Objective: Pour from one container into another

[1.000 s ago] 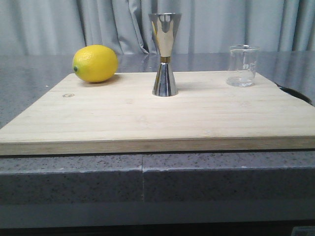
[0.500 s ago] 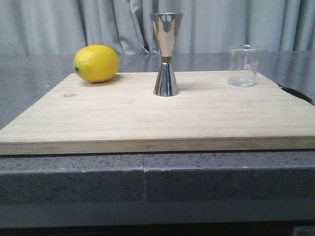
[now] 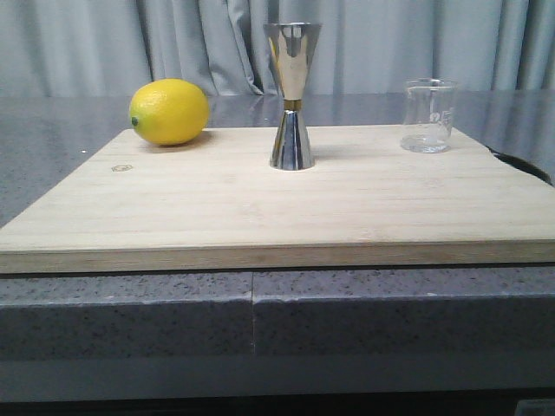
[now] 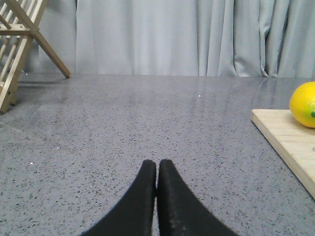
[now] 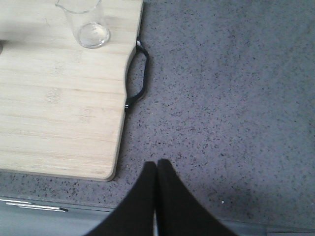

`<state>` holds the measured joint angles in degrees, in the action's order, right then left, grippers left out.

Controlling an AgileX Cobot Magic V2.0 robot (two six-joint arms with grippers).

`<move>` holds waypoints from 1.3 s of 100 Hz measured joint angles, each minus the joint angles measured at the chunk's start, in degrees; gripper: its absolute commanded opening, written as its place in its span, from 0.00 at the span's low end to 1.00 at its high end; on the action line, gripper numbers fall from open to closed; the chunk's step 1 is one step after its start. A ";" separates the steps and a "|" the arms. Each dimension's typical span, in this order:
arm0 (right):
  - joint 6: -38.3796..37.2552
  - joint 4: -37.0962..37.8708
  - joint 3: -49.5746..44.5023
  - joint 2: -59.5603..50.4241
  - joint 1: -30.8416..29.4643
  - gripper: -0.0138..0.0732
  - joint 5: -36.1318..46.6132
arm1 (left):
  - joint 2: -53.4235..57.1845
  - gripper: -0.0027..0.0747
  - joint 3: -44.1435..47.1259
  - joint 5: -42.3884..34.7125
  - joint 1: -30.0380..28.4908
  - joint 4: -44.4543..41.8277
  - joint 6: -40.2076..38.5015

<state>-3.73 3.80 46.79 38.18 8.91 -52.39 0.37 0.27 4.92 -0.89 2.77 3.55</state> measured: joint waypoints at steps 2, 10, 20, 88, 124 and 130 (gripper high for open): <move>0.00 0.00 0.00 0.00 0.00 0.08 0.00 | 0.00 0.01 0.00 0.00 0.00 0.00 0.00; 0.00 0.13 -0.91 -1.34 -0.14 0.08 0.72 | 0.00 0.01 0.00 0.00 0.00 0.00 0.00; 0.00 0.13 -3.65 -5.39 -2.90 0.08 3.34 | 0.00 0.01 0.00 0.00 0.00 0.00 0.00; 0.00 -4.84 -47.34 -38.51 -10.62 0.08 48.72 | 0.00 0.01 0.00 0.00 0.00 0.00 0.00; 0.00 -4.84 -47.34 -38.70 -10.62 0.08 50.80 | 0.00 0.01 0.00 -0.04 0.00 0.00 0.00; 0.00 -4.84 -47.34 -38.70 -10.62 0.08 50.80 | 0.00 0.01 0.00 -0.04 0.00 0.00 0.00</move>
<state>-3.73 -1.05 -0.55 -0.52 -1.71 -1.59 0.37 0.27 4.89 -0.89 2.77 3.55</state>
